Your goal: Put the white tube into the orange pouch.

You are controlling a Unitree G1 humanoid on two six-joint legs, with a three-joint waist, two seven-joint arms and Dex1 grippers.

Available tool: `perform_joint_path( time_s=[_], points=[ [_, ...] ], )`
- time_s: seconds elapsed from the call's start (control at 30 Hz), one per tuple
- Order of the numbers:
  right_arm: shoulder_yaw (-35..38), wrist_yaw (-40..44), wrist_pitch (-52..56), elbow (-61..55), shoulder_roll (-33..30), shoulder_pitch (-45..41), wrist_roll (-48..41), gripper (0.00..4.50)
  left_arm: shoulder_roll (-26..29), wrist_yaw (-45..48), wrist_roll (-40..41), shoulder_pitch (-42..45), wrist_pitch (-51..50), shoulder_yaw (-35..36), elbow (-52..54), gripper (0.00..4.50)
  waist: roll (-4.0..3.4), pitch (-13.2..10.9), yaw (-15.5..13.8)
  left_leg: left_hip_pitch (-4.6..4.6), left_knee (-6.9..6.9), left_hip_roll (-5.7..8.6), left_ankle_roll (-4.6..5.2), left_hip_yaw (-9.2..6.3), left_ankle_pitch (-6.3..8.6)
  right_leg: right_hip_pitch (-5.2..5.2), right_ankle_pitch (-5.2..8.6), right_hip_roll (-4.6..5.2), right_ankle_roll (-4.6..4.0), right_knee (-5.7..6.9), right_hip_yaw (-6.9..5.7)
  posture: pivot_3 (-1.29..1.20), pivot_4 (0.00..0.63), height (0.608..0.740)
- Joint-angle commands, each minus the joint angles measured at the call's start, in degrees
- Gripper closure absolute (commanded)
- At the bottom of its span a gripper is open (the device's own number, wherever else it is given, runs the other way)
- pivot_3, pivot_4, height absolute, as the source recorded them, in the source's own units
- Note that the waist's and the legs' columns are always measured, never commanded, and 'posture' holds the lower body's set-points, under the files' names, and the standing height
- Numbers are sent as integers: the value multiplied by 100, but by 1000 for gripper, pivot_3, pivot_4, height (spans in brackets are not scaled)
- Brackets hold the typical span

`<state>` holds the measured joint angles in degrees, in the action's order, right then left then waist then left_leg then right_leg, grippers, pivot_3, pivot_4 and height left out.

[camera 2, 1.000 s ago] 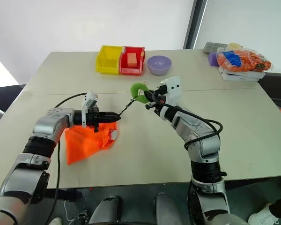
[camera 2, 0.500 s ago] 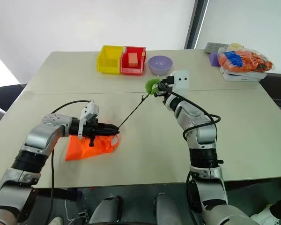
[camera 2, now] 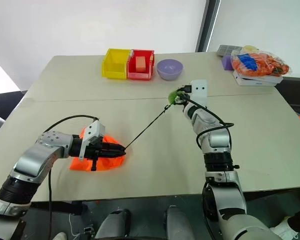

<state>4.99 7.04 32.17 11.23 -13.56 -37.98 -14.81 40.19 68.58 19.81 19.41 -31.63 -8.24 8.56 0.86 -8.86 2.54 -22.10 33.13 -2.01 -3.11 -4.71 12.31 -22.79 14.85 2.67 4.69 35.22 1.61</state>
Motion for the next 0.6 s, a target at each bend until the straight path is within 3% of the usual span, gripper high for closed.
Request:
perform_joint_path(
  time_s=[0.03, 0.07, 0.1, 0.2, 0.23, 0.4, 0.6],
  points=[
    [-102, 385, 118, -521, -281, 154, 47, 4500, -17, -92, 242, -86, -228, 168, -26, 3285, 0, 0, -8, 0, 0, 0, 0, 0, 0, 1, 0, 0, 0, -1, 0, 0, 150, 740],
    [-182, 517, 217, -658, -339, 257, 29, 3801, -80, -216, 348, -60, -300, 293, -3, 3001, 0, 0, -9, 0, 0, 0, 0, 0, 0, 1, 0, 0, 0, -1, 0, 0, 150, 740],
    [-229, 597, 294, -761, -382, 328, 22, 3522, -117, -312, 423, -47, -355, 377, 24, 2608, 0, 0, -7, 0, 0, 0, 0, 0, 0, 2, 0, 0, 0, -1, 0, 0, 150, 740],
    [-329, 780, 318, -1133, -582, 685, 106, 1986, -292, -889, 582, -79, -370, 934, -14, 1030, 1, 0, -8, 0, 1, 0, 0, 0, 0, 1, 0, 0, 1, 0, -1, 0, 150, 740],
    [-332, 898, 308, -1252, -653, 807, 84, 1491, -325, -1041, 648, -107, -395, 1122, -18, 963, 1, 0, -6, 0, 1, 0, 0, -1, 0, 1, 0, 0, 1, 0, -1, 0, 150, 740],
    [-270, 1633, -50, -1838, -1208, 1556, 29, 1491, -247, -1589, 702, -476, -286, 1929, -68, 963, 1, 1, -1, 5, 1, 0, 0, 0, 0, 3, 1, -1, 2, 0, 0, 0, 150, 740],
    [441, 2657, -178, -2397, -1757, 2453, -738, 1491, -256, -2395, 222, -875, 545, 2520, -505, 963, 3, 1, -40, 8, 7, 0, -1, 1, 0, 11, 3, 2, 5, -4, 0, 0, 150, 740]
  ],
)
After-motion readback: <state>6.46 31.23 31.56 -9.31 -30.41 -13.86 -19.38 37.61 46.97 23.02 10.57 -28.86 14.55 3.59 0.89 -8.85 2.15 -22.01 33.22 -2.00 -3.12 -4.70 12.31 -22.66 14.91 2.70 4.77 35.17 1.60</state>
